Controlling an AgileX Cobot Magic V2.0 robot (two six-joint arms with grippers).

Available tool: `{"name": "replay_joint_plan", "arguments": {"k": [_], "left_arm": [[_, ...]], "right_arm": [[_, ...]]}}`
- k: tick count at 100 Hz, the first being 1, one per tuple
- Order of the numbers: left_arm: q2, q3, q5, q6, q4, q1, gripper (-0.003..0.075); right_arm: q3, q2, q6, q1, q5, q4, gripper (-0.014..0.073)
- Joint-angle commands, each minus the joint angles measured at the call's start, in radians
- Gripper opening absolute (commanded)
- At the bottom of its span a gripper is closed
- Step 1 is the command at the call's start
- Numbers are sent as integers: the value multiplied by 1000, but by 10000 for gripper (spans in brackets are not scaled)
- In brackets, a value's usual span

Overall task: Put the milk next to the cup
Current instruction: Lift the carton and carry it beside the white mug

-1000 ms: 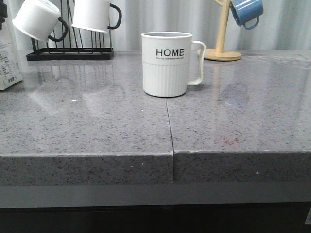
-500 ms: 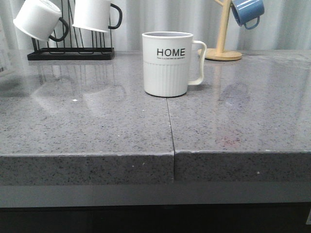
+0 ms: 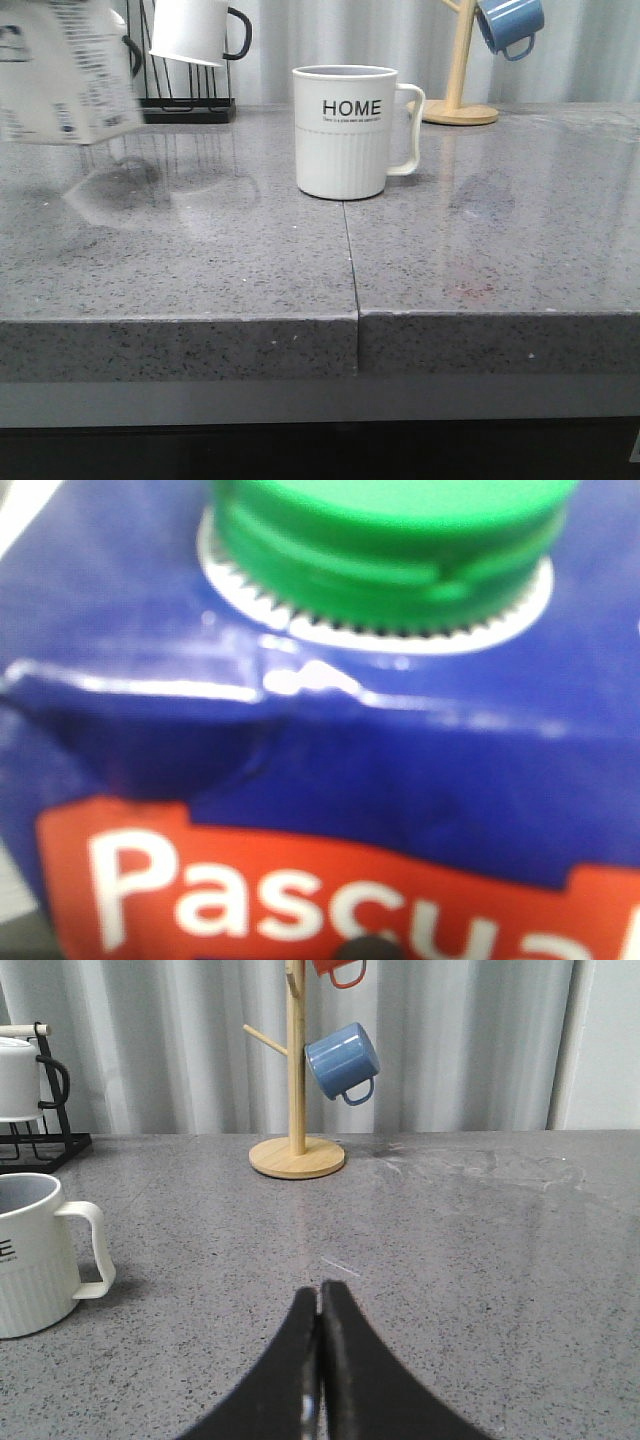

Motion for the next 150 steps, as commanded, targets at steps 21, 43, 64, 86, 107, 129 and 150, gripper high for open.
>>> {"name": "replay_joint_plan", "arguments": {"k": [21,43,64,86,107,129,150], "left_arm": [[45,-68,-484,275,-307,-210,117],[116,-101,-535,275,-360,-274,116],[177,-159,-555,315,-413,-308,116],[218,-178,-578,354,-462,-326,117],[232,-176,-565,382,-509,-329,141],[233,-172,-550,382,-525,-332,313],[232,-170,-493,382,-525,-332,610]], "right_arm": [[-29,7,0,-6,-72,-6,-120],[-29,7,0,-6,-72,-6,-120],[-29,7,0,-6,-72,-6,-120],[-29,7,0,-6,-72,-6,-120],[-29,7,0,-6,-74,-6,-120],[-29,7,0,-6,-74,-6,-120],[-29,7,0,-6,-74,-6,-120]]}}
